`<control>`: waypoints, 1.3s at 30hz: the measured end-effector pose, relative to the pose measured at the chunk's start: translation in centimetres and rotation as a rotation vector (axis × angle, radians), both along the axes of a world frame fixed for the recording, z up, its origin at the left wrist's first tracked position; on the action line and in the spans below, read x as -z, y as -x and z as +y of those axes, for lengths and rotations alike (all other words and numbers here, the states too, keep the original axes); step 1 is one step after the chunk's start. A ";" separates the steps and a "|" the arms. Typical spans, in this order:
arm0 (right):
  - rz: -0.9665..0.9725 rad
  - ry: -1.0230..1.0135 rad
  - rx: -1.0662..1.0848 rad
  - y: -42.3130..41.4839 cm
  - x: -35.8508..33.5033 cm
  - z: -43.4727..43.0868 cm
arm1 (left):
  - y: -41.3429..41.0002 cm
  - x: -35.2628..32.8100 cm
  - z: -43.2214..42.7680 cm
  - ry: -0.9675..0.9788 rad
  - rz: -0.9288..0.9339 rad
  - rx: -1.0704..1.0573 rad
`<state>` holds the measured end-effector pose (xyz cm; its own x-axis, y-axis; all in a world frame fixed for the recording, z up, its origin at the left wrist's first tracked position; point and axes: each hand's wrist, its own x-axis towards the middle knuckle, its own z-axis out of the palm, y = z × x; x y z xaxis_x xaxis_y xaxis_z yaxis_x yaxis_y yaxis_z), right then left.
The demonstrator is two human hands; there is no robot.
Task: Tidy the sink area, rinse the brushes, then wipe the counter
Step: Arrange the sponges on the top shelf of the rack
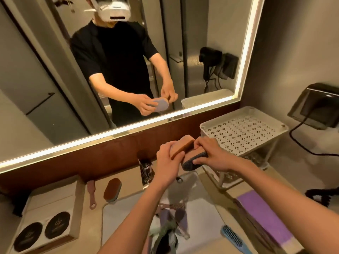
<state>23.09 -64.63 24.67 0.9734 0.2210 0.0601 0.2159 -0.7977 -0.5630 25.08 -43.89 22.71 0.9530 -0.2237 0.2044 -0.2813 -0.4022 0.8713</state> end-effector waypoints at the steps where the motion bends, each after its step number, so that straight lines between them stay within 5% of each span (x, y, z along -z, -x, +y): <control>1: 0.002 -0.042 0.021 -0.5 -0.3 -2.0 | -0.9 -0.4 -1.9 -0.021 -0.029 0.001; 14: 0.005 -0.201 0.173 -4.9 0.0 -13.7 | -7.9 -1.6 -13.5 -0.084 -0.054 -0.026; 33: 0.168 -0.371 0.260 -9.3 1.8 -18.6 | -11.0 0.4 -19.1 -0.067 -0.022 -0.015; 39: 0.097 -0.359 0.242 -9.7 1.5 -18.1 | -11.6 2.1 -18.1 -0.269 -0.044 -0.075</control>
